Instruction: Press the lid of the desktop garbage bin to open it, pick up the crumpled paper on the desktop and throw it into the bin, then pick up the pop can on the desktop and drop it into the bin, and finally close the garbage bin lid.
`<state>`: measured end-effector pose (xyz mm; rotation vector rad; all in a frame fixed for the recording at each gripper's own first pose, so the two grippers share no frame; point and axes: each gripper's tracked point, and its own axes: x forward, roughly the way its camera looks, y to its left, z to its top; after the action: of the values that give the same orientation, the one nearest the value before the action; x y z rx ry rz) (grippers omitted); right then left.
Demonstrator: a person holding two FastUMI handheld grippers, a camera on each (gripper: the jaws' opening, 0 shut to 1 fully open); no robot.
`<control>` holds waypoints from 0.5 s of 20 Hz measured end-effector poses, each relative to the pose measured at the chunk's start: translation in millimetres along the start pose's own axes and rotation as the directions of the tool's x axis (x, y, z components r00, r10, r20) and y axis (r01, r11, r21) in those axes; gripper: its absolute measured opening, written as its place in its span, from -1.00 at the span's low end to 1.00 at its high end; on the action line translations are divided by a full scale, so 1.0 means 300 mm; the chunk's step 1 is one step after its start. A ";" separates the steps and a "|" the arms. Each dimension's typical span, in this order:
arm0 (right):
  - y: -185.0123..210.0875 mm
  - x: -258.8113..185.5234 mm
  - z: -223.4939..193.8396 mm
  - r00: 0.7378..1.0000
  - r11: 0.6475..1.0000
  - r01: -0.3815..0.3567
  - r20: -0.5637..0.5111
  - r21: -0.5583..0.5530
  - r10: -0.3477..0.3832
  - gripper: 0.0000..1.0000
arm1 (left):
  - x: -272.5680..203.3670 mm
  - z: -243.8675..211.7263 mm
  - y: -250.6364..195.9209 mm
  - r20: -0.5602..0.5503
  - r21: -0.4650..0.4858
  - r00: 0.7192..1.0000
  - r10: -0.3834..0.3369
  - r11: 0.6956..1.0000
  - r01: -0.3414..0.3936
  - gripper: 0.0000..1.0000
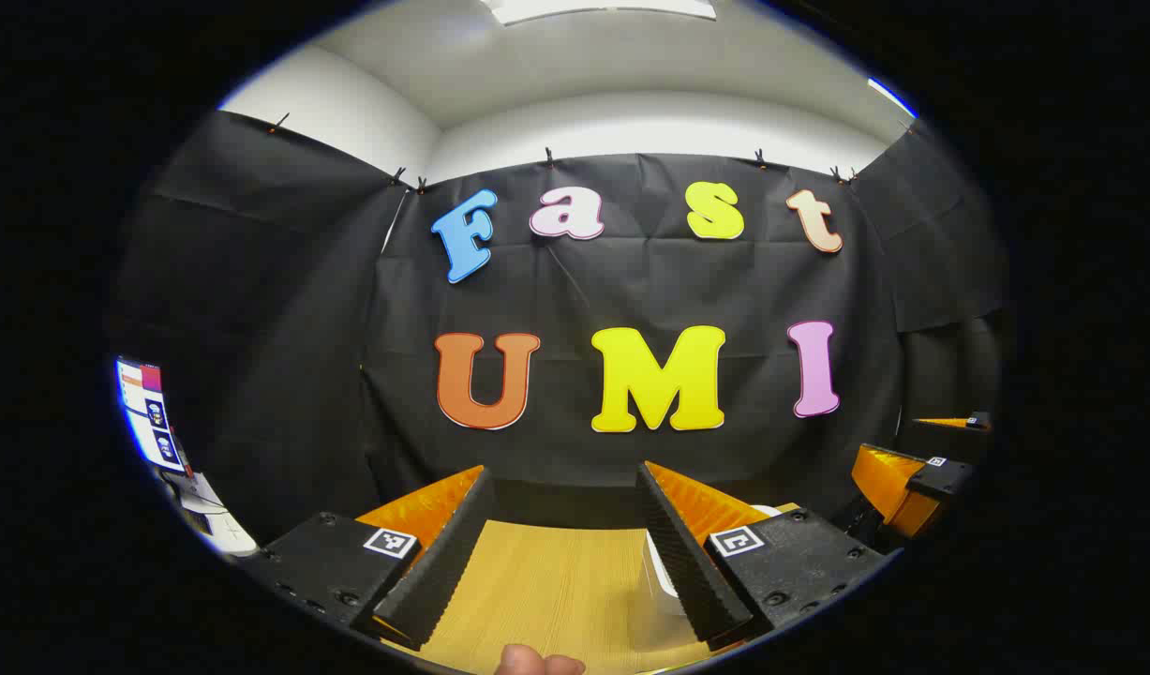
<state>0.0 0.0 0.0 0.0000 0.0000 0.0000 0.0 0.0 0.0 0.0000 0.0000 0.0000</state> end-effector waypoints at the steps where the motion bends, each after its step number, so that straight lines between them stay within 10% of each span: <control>1: -0.003 0.007 -0.003 1.000 1.000 -0.001 0.001 0.001 0.001 0.90 | 0.006 -0.001 0.009 -0.001 0.001 1.000 0.005 1.000 -0.005 0.95; 10: -0.033 0.016 -0.035 1.000 0.999 0.020 -0.022 0.026 -0.020 0.90 | 0.016 -0.023 0.012 -0.019 0.010 1.000 0.017 1.000 -0.017 0.94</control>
<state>4.7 -9.8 -10.4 0.0262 0.0221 -0.0200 4.9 3.7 -6.9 0.0096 0.0187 0.0173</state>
